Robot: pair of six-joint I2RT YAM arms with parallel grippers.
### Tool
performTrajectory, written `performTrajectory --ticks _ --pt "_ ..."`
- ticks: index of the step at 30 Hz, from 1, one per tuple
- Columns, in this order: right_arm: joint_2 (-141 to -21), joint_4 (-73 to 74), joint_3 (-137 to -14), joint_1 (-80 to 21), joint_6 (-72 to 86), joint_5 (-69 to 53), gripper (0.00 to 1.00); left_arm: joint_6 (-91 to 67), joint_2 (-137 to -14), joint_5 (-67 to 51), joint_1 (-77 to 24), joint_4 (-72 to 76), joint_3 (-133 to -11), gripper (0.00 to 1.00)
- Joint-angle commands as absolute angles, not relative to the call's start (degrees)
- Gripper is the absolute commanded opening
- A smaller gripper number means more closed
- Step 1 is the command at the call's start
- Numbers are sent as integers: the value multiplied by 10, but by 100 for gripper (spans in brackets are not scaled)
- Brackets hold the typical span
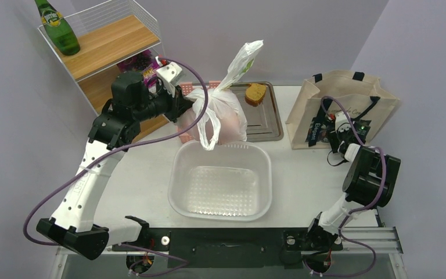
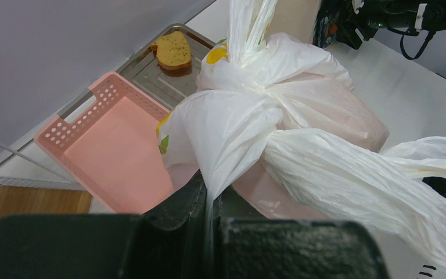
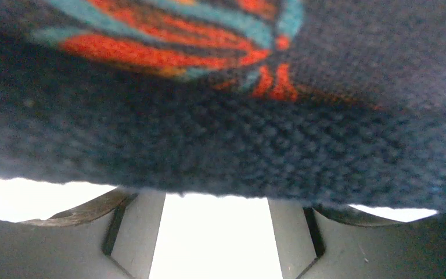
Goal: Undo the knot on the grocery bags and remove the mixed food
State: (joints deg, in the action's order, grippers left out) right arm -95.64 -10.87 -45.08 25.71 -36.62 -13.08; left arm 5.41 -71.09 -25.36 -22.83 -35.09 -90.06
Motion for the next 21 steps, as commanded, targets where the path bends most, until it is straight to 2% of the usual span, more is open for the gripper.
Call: performTrajectory --ticks 1,14,19,21 --pt "-1005 -135 -543 232 -364 -110 59 57 -719 -271 -214 -332 -903 0" --pt "-1149 -76 -757 185 -361 -72 61 68 -772 -268 -186 -363 -953 0" --pt "-1120 -27 -757 189 -402 -101 66 54 -778 -278 -174 -363 -970 0" --pt "-1076 45 -721 200 -429 -141 68 46 -771 -286 -168 -356 -966 0"
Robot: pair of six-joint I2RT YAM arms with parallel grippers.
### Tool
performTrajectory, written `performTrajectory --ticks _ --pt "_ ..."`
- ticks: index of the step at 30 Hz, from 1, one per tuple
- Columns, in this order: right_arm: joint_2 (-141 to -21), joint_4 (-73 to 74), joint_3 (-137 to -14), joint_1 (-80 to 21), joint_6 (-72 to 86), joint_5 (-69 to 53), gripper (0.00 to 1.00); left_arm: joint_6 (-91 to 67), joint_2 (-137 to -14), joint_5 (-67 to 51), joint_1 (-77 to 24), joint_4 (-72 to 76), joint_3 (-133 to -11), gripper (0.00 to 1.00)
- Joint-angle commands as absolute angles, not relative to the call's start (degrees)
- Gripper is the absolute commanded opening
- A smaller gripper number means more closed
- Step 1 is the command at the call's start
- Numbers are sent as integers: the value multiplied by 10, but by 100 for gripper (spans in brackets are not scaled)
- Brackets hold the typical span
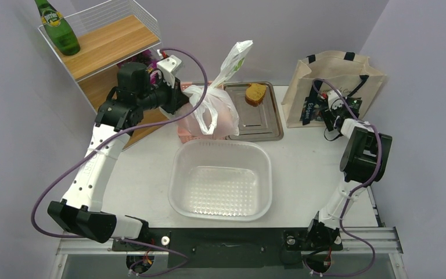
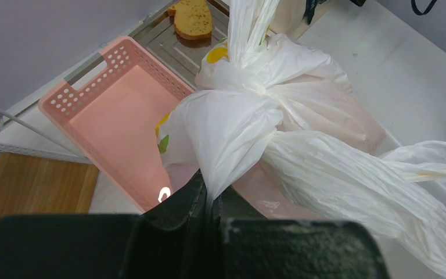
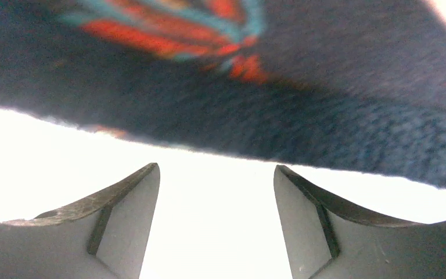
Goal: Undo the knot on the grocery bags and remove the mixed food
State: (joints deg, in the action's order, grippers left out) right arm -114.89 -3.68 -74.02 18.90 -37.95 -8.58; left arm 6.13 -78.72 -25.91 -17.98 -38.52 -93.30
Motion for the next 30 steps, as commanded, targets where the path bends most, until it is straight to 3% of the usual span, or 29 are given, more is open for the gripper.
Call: performTrajectory --ticks 1,8,17,20,23,30 --pt "-1042 74 -712 208 -441 -179 69 44 -768 -287 -164 -353 -960 0" --pt "-835 396 -597 189 -655 -336 71 20 -723 -291 -150 -322 -933 0" --pt "-667 511 -458 28 -693 -342 72 -23 -707 -253 -125 -316 -967 0" --pt "-607 495 -422 -24 -665 -346 72 -33 -701 -250 -121 -312 -971 0" --pt "-593 371 -388 -103 -569 -326 72 -58 -689 -244 -115 -300 -964 0" --pt "-697 222 -424 -281 -478 -284 72 -144 -691 -250 -81 -284 -985 0"
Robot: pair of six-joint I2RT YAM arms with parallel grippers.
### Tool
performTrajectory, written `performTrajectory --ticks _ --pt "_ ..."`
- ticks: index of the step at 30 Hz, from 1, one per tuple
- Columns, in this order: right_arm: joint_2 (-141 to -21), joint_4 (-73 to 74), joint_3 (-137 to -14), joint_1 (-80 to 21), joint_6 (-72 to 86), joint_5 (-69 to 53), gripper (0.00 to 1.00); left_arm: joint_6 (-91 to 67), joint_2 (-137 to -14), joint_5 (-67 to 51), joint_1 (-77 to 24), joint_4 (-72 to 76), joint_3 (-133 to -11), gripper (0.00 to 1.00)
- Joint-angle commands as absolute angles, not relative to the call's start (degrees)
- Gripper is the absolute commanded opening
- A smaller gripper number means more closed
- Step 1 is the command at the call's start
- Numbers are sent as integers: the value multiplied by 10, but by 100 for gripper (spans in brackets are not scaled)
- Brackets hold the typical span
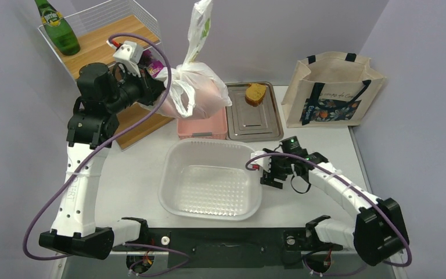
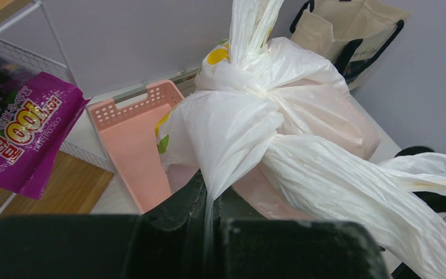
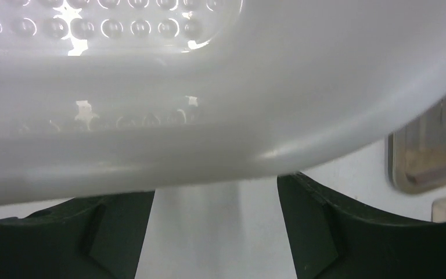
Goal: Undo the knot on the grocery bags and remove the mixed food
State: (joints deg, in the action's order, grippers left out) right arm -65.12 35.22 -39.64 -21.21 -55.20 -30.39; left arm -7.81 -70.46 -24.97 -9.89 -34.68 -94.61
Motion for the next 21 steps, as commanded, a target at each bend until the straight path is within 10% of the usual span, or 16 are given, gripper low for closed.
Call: performTrajectory --ticks 1,21 --pt "-714 190 -432 -311 -472 -275 72 -148 -690 -249 -79 -283 -987 0" --pt "-1027 -12 -726 -616 -450 -184 72 -128 -621 -243 -28 -319 -951 0"
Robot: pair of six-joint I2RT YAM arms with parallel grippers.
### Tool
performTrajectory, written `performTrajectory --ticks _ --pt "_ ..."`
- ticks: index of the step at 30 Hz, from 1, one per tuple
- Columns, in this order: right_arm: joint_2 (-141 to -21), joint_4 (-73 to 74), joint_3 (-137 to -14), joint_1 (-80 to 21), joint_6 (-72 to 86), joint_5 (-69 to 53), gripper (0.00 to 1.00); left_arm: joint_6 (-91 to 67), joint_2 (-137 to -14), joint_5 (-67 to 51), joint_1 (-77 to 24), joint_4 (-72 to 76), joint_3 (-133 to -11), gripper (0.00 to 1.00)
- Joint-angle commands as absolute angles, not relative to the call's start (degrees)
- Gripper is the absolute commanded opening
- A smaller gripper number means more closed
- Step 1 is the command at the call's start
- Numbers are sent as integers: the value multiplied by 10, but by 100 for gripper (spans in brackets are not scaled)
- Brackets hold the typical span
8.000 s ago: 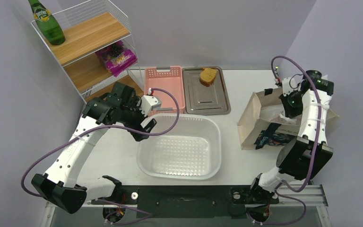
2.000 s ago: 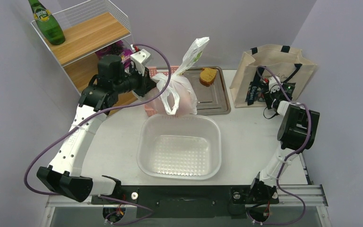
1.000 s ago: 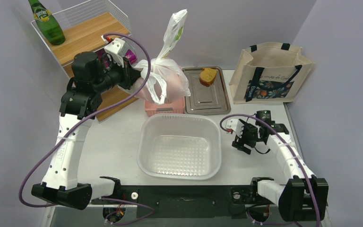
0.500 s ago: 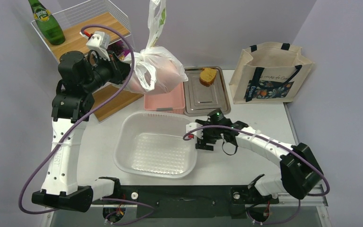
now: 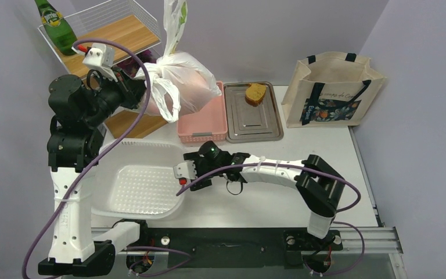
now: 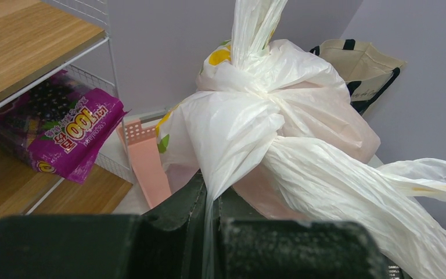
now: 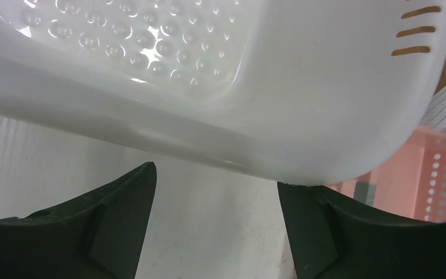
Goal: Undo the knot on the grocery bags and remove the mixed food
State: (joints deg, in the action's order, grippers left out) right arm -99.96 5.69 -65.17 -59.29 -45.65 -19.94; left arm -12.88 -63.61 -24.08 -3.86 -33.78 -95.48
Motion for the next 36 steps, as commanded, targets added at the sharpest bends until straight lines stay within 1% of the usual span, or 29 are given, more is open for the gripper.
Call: performTrajectory --ticks 1,5,8,10,11,12,15,16,17,21,23,26,28,31,33,36 --pt "-1033 -13 -735 -625 -447 -183 72 -126 -621 -245 -26 -318 -947 0" --pt "-1052 -39 -773 -643 -410 -175 74 -122 -624 -259 -26 -312 -940 0" --pt "-1016 -44 -764 -621 -347 -176 75 -115 -633 -295 -25 -303 -936 0" --pt "-953 -40 -724 -589 -301 -193 76 -117 -636 -322 -25 -287 -929 0" --pt "-900 -32 -710 -577 -277 -208 77 -118 -638 -342 -26 -272 -920 0" --pt "-870 -3 -680 -554 -267 -222 77 -125 -642 -353 -28 -264 -915 0" --pt "-725 73 -628 -507 -212 -235 77 -117 -654 -384 -49 -232 -888 0" --pt "-697 109 -604 -481 -199 -234 77 -101 -656 -384 -71 -227 -872 0" --pt "-642 130 -584 -468 -178 -231 77 -93 -656 -379 -82 -218 -862 0" --pt "-515 263 -564 -382 -103 -213 78 -65 -647 -364 -150 -167 -785 0" --pt "-452 326 -551 -343 -80 -204 78 -47 -649 -337 -205 -148 -748 0" --pt "-371 364 -533 -294 -50 -145 79 -29 -657 -278 -271 -113 -683 0" --pt "-351 400 -528 -264 -12 -111 78 -27 -667 -230 -322 -69 -642 0" --pt "-324 429 -517 -222 37 -103 78 -22 -699 -152 -407 14 -598 0" --pt "-315 431 -518 -203 42 -96 77 -20 -719 -101 -446 73 -566 0" --pt "-334 443 -531 -187 18 -93 76 -14 -752 -42 -480 153 -521 0"
